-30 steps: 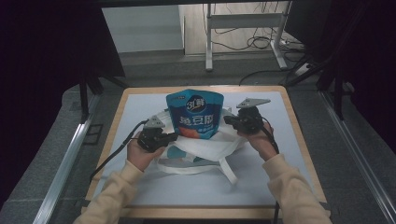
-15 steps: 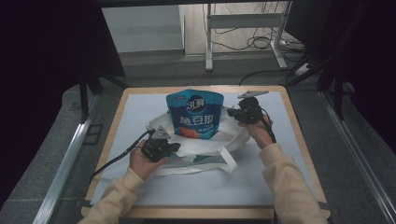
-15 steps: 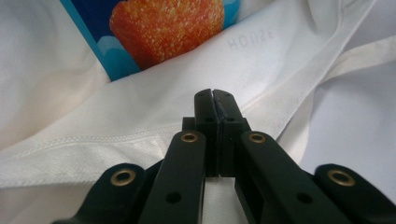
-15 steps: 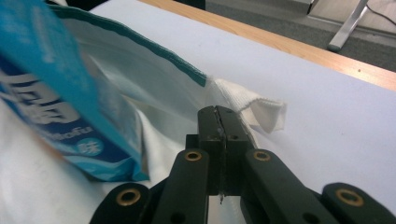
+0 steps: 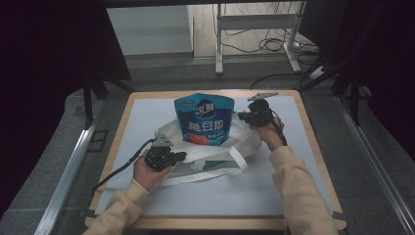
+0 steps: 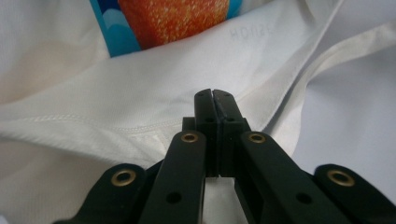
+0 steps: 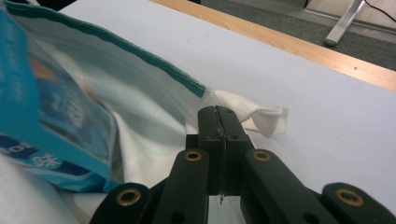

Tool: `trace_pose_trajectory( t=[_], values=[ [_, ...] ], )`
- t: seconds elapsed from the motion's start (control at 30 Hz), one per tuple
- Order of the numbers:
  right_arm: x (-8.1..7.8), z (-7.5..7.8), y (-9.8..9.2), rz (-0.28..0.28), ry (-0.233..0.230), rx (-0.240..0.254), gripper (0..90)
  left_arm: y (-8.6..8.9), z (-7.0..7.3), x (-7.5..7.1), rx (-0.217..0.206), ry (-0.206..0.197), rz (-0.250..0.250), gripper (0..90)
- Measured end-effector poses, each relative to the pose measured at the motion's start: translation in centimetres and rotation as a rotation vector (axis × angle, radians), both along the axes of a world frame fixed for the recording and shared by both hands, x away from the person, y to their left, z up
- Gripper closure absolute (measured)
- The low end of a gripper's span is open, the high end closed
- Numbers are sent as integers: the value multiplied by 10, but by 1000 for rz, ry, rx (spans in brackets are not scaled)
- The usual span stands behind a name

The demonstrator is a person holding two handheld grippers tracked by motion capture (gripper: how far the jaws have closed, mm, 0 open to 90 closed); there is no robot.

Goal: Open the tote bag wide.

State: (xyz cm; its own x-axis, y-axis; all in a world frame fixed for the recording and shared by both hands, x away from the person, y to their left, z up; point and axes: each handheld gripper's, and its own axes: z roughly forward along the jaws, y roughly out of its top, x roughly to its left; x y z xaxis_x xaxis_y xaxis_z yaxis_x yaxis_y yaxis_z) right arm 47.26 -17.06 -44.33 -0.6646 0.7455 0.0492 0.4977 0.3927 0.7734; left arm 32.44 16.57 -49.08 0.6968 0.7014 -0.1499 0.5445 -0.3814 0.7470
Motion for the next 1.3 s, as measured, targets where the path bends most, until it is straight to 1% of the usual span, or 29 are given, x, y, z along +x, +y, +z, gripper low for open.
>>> trace_pose_trajectory(
  t=[0.1, 0.17, 0.2, 0.3, 0.33, 0.4, 0.5, 0.6, 0.73, 0.8, 0.93, 0.97, 1.0, 1.03, 1.07, 1.1, 1.13, 1.17, 1.2, 1.23, 1.3],
  values=[
    [3, -2, 0, -2, -2, 1, 889, 2, -2, -1, -4, 4, 3, 900],
    [7, -5, -1, -7, 4, 1, 890, 4, -4, -2, -11, 11, 6, 900],
    [8, -7, -1, -8, 5, 2, 890, 5, -6, -3, -5, 12, 7, 900],
    [11, -9, -2, -11, 15, 5, 890, 6, -7, -5, -4, 14, 7, 900],
    [15, -10, -1, -19, 17, 6, 890, 6, -9, -6, -2, 17, 6, 900],
    [17, -10, 0, -25, 20, -1, 890, 5, -10, -7, 1, 17, 7, 900],
    [19, -11, 1, -30, 22, -13, 890, 4, -11, -7, 2, 20, 5, 900],
    [22, -17, -1, -46, 45, -2, 890, 4, -11, -8, 2, 19, 4, 900],
    [22, -21, -1, -49, 46, 0, 890, 4, -11, -9, -1, 18, 6, 900],
    [21, -20, -2, -48, 42, 4, 890, 4, -10, -9, -15, 14, 9, 900],
    [15, -14, -2, -40, 26, 16, 890, 3, -6, -9, -26, 0, 8, 900],
    [9, -10, -3, -29, 12, 22, 889, 3, -4, -9, -31, -3, 8, 900],
    [9, -10, -3, -29, 12, 22, 889, 3, -3, -8, -38, -10, 8, 900],
    [3, -4, -5, -21, -3, 26, 889, 3, 0, -8, -49, -19, 13, 900],
    [1, -2, -6, -18, -9, 30, 889, 4, 4, -8, -62, -36, 15, 900],
    [-2, 1, -7, -13, -18, 38, 889, 4, 4, -8, -62, -36, 15, 900],
    [-5, 5, -9, -10, -29, 47, 889, 5, 9, -9, -75, -57, 18, 900],
    [-8, 8, -10, -7, -40, 55, 889, 5, 9, -9, -75, -57, 18, 900],
    [-11, 12, -11, -2, -47, 63, 889, 5, 12, -9, -82, -67, 23, 900],
    [-14, 14, -12, 5, -52, 72, 889, 7, 16, -10, -96, -85, 32, 900],
    [-17, 16, -13, 10, -56, 77, 889, 8, 18, -10, -102, -93, 34, 900]
  ],
)
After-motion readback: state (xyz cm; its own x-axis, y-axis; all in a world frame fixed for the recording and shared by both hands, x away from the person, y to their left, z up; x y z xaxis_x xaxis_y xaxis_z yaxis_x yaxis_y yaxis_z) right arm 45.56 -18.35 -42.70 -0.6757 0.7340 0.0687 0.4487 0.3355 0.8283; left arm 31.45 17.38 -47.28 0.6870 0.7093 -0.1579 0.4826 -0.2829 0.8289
